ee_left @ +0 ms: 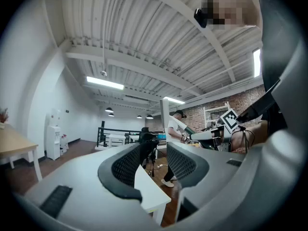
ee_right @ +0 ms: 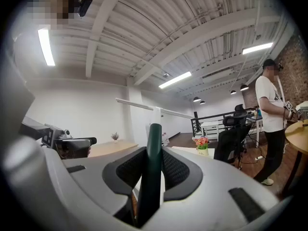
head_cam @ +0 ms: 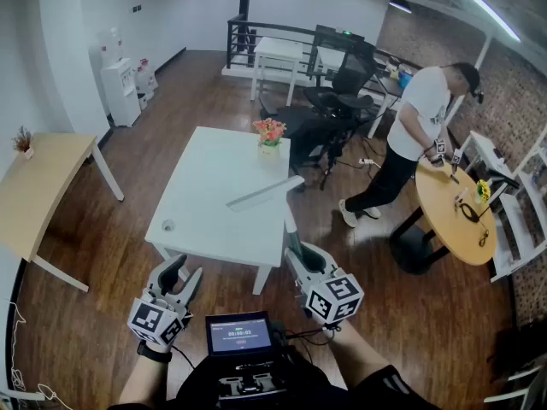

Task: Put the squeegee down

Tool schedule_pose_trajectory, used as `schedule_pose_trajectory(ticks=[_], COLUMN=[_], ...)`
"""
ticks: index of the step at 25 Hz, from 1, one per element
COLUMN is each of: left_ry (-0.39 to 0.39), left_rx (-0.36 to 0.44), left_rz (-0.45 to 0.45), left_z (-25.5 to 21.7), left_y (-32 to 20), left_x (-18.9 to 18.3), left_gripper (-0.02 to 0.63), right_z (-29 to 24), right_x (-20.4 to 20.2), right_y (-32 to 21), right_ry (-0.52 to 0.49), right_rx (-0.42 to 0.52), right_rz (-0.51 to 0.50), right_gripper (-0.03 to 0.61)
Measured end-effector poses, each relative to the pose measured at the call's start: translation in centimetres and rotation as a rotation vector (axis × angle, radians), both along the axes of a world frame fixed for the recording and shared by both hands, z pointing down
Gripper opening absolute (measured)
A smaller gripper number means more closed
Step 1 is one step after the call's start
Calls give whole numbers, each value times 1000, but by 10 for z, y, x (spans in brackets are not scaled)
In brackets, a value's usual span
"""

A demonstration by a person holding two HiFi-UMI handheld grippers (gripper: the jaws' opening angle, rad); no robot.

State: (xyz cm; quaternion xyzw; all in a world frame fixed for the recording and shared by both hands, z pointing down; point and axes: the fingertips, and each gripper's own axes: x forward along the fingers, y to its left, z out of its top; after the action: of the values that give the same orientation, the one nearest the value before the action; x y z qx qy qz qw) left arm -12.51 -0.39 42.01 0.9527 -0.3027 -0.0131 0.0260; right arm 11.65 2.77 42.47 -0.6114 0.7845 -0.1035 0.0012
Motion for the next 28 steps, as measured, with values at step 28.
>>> schedule_pose_trajectory(ticks=[28], left_ry=[-57], left_rx=[-9], left_rz=[-43], left_z=[21], left_y=[-100], left_x=[-14], left_gripper=[179], right_z=[62], right_x=[44], right_y=[-223], right_ry=[47], right_rx=[-127], right_rz=[19], right_gripper=[115])
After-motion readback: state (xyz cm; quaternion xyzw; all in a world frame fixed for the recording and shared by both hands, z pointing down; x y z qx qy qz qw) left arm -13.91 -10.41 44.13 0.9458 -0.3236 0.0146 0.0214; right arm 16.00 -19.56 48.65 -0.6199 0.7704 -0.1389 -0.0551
